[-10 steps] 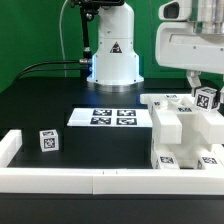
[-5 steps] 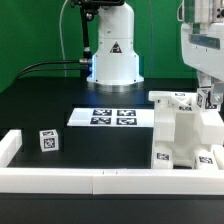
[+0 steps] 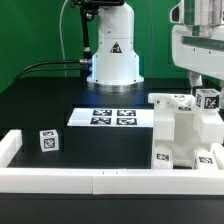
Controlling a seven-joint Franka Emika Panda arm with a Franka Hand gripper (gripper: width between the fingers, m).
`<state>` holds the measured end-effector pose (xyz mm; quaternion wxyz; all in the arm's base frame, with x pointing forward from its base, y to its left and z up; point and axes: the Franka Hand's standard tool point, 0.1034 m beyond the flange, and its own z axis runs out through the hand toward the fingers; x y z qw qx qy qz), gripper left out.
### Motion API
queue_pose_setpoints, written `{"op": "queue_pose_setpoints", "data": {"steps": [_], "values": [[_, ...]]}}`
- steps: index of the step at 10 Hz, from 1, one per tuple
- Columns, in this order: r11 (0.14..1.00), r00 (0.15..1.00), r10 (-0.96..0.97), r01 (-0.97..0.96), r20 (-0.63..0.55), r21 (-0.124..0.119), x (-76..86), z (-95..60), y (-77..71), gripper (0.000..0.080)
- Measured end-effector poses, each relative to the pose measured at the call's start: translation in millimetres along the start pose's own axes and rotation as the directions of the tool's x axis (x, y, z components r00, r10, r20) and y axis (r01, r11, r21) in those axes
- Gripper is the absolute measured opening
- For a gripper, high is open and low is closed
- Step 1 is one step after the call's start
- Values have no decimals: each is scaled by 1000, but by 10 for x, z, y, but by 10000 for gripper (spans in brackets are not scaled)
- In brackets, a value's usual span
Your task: Assemble chair
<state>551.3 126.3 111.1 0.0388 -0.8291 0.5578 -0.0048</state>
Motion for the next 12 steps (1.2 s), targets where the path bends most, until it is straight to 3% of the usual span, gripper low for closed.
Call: {"op": "queue_pose_setpoints", "data": {"steps": [2,5,8,9,10,12], "values": [[945,945,-327,327,2,-1,-22,11,7,647],[859,859,-512,512,3,-4,-49,28,20,649],[592,592,-806,806,-1,-9,-27,17,8,649],[614,614,-790,790,-1,-9,-28,19,9,526],[625,625,-781,781,-1,-9,-26,19,10,526],[642,642,-767,767,-2,-9,-17,20,12,275]]}}
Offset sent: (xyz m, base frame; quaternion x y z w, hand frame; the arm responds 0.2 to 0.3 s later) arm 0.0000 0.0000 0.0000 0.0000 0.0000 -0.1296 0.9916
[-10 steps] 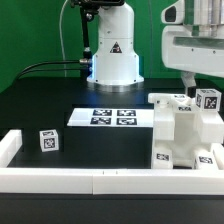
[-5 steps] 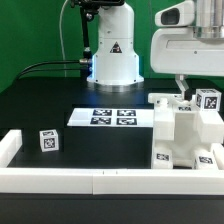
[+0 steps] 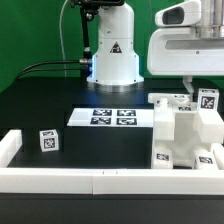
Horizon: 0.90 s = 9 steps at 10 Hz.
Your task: Assemble chair
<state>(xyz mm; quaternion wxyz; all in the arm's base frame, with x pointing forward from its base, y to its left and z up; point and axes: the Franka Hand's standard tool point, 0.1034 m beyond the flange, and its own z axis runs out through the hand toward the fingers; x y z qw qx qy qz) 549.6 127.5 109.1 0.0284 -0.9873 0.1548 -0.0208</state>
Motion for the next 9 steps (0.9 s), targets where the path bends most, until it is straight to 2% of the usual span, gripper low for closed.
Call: {"op": "queue_pose_setpoints", "data": {"steps": [3,6,8,9], "values": [[939,939,345,-345,-1,0,4,-3,2,276],[730,730,683,-683,3,4,7,0,5,276],[549,549,836,-836,16,10,2,8,-15,278],[515,515,857,-857,18,10,2,9,-13,278]]}}
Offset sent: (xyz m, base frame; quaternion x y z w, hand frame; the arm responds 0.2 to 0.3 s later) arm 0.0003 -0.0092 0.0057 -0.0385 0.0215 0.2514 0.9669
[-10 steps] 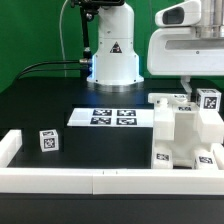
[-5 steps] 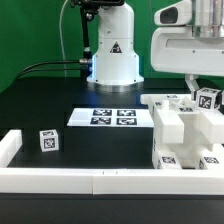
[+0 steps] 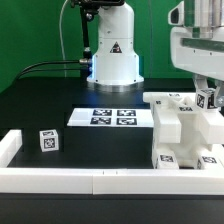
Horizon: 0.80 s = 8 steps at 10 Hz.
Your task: Assemble chair
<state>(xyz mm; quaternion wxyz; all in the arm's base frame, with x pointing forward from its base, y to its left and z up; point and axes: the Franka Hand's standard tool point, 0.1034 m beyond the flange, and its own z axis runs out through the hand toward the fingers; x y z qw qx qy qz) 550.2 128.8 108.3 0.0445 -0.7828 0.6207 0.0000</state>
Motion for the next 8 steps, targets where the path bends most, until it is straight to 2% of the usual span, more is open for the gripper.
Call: {"op": "queue_pose_setpoints", "data": {"steps": [2,3,6,8], "values": [[994,994,108,-108,8,3,8,6,-4,278],[978,978,207,-208,28,16,33,10,-25,278],[895,894,445,-446,55,6,23,24,-18,277],[872,871,489,-490,55,3,25,27,-17,276]]}}
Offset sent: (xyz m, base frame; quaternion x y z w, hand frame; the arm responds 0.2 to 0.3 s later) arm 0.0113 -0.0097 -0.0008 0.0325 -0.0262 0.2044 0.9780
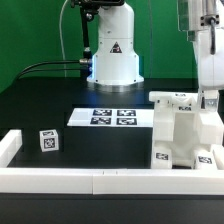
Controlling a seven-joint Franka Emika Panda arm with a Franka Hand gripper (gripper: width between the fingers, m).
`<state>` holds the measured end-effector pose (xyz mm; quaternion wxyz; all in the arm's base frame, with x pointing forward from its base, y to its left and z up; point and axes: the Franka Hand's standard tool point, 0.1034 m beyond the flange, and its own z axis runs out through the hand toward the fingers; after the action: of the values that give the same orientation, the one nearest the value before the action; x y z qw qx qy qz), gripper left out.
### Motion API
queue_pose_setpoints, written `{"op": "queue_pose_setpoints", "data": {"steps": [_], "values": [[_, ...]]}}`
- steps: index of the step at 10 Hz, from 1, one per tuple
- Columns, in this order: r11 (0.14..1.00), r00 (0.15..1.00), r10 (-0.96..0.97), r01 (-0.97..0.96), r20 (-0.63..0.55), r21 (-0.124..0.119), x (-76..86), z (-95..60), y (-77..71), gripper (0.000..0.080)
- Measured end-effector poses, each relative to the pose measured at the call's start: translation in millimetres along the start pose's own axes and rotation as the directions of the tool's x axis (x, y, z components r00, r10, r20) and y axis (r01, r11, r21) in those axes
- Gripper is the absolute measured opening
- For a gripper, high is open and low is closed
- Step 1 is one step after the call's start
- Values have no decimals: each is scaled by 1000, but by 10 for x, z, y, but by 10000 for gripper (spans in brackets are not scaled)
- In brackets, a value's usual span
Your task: Assemble chair
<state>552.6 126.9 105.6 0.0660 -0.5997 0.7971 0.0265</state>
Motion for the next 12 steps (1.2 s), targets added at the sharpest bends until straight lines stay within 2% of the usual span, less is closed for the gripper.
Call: {"op": "queue_pose_setpoints", "data": {"steps": [2,3,4,5,6,8,12], "values": [[1000,1000,-10,10,0,0,-1,2,2,274],[1000,1000,-11,11,0,-1,-1,2,2,449],[1000,1000,-11,11,0,-1,-1,2,2,575],[1000,1000,-22,22,1,1,-1,-8,-3,575],[998,998,-57,57,13,11,-4,-94,-27,634],[995,994,-99,97,37,38,15,-300,-91,645],[992,992,-124,123,33,36,11,-281,-86,648]]}}
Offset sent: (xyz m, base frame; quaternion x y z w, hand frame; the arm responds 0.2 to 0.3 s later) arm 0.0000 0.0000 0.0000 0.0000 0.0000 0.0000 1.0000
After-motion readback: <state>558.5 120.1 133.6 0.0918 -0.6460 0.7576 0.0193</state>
